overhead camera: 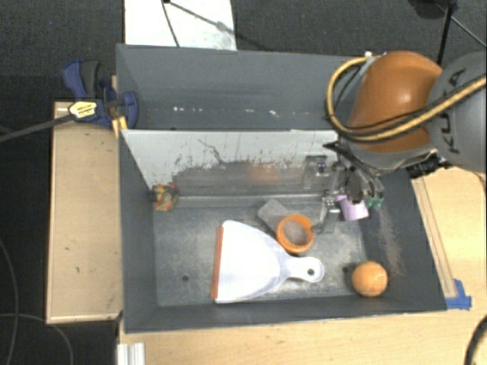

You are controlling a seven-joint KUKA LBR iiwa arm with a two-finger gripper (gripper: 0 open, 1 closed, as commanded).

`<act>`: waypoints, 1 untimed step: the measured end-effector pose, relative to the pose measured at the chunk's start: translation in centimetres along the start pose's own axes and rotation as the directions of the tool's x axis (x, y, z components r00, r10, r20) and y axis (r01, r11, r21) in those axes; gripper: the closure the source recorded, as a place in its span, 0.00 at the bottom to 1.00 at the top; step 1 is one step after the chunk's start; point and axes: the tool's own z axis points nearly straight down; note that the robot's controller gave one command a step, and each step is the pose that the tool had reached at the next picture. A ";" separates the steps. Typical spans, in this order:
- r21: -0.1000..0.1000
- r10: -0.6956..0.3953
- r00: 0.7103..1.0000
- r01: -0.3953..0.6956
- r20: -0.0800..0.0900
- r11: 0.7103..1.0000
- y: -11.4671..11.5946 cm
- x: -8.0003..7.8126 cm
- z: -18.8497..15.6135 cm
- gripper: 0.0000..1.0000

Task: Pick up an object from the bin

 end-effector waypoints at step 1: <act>0.000 0.000 1.000 0.000 0.008 1.000 0.0 -0.2 -0.5 0.00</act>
Offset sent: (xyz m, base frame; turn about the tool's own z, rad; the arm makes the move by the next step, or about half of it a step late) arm -0.0170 0.0286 -0.0847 -0.0590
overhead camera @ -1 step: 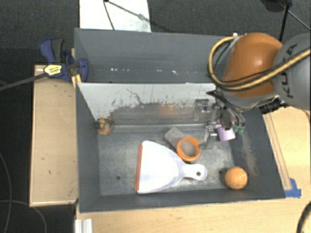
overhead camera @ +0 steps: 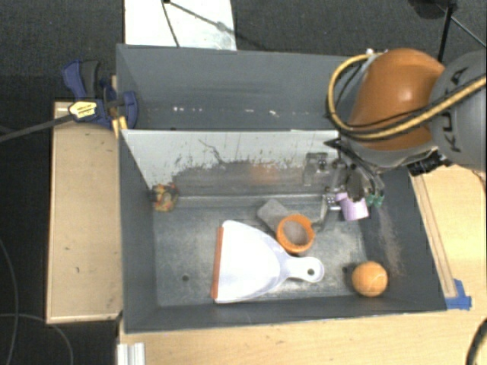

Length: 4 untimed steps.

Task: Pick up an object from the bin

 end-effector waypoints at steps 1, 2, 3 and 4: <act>0.001 -0.035 0.999 0.035 0.007 0.999 1.6 0.9 4.9 0.00; 0.000 0.043 0.999 -0.043 -0.003 0.999 2.6 2.1 8.8 0.00; -0.005 0.008 1.000 -0.008 0.011 1.000 2.5 2.6 12.2 1.00; -0.005 0.008 1.000 -0.008 0.011 1.000 2.5 2.6 12.2 1.00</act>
Offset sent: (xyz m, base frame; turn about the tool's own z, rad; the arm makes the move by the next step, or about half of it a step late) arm -0.0273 0.0316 -0.1049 0.0942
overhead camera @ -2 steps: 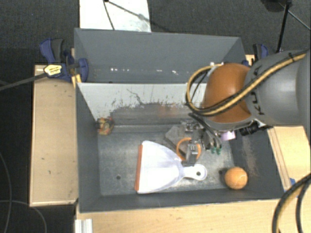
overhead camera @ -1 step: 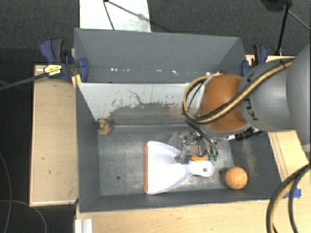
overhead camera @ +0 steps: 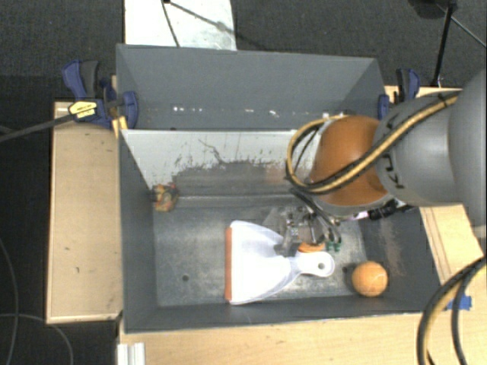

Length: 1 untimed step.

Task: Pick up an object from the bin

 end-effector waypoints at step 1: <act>0.005 0.004 1.000 -0.004 -0.012 1.000 -1.2 1.0 -10.8 1.00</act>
Offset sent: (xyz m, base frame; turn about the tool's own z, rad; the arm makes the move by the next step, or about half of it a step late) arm 0.0000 0.0000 0.0000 0.0000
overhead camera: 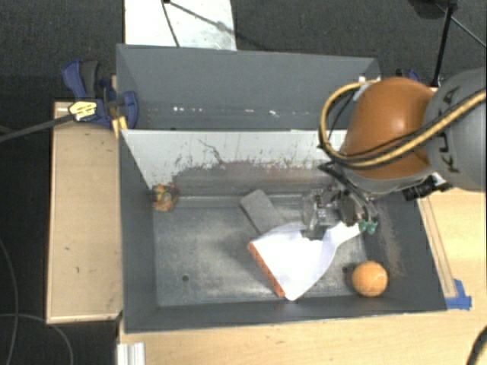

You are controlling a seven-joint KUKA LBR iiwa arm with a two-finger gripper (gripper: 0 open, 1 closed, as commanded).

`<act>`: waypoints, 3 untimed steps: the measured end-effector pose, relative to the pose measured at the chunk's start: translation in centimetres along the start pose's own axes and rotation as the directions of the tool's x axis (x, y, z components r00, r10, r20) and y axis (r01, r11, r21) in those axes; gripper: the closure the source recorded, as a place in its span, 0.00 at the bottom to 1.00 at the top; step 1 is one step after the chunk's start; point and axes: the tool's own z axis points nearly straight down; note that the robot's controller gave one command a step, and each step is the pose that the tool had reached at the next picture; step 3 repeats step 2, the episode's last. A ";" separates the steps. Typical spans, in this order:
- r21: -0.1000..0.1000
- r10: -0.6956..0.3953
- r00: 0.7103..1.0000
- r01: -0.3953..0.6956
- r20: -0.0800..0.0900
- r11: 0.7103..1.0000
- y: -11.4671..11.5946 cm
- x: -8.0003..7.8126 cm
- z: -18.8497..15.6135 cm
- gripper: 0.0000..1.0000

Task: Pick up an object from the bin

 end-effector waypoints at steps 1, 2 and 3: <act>0.000 0.000 1.000 0.000 0.000 1.000 0.0 0.0 0.0 1.00; 0.000 -0.006 1.000 0.006 -0.005 1.000 -0.2 -1.4 -5.2 1.00; 0.000 -0.006 1.000 0.006 -0.005 1.000 -0.2 -1.4 -5.2 1.00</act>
Offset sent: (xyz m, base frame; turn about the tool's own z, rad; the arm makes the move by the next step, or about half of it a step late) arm 0.0279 -0.0036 0.1036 -0.0166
